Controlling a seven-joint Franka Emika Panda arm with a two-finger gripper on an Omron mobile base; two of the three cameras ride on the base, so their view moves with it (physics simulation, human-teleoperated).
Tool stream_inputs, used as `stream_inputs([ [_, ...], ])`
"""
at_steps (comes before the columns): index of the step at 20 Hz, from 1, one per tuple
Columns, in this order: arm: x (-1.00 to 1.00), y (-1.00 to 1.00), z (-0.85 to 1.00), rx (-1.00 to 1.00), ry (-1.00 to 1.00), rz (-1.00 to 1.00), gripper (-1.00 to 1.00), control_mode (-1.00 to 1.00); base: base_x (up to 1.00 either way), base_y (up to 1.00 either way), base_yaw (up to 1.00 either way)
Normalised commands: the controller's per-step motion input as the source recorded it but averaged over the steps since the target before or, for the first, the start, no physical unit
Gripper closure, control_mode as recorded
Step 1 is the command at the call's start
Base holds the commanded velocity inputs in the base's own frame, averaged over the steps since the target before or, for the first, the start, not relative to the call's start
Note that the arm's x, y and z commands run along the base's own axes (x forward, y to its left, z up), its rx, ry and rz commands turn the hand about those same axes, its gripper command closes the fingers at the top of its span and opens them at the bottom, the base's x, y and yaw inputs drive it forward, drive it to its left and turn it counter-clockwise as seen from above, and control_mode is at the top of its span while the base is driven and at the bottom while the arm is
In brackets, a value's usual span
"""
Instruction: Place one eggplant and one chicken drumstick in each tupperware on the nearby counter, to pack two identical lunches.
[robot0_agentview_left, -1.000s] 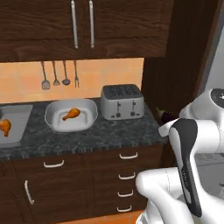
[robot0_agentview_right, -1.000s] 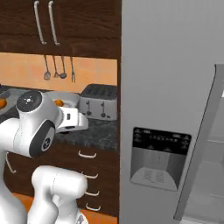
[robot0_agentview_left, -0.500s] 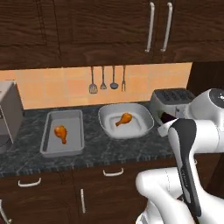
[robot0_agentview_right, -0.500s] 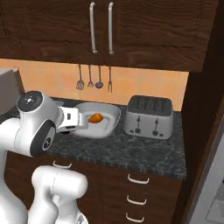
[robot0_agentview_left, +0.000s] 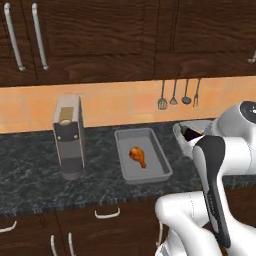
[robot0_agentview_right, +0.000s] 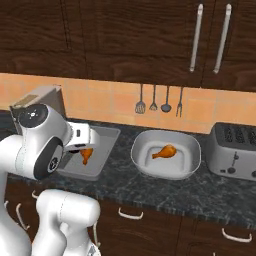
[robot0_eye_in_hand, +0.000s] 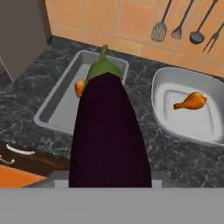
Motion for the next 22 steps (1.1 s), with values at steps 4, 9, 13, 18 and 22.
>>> stream_inputs([
  [4, 0.00, 0.00, 0.00, 0.00, 0.00, 0.00, 1.00, 1.00, 0.71, 1.00, 0.00],
  [9, 0.10, 0.06, -0.48, -0.11, 0.16, 0.00, 1.00, -1.00, 0.10, 0.20, 0.00],
  [13, 0.06, -0.69, -0.65, -0.04, 0.23, -0.07, 1.00, -1.00, 0.00, 0.00, 0.00],
  [18, 0.27, -0.41, -0.90, 0.03, 0.08, -0.20, 1.00, -1.00, 0.00, 0.00, 0.00],
  [22, 0.79, 0.04, -0.53, 0.09, 0.05, -0.15, 1.00, -1.00, 0.00, 0.00, 0.00],
])
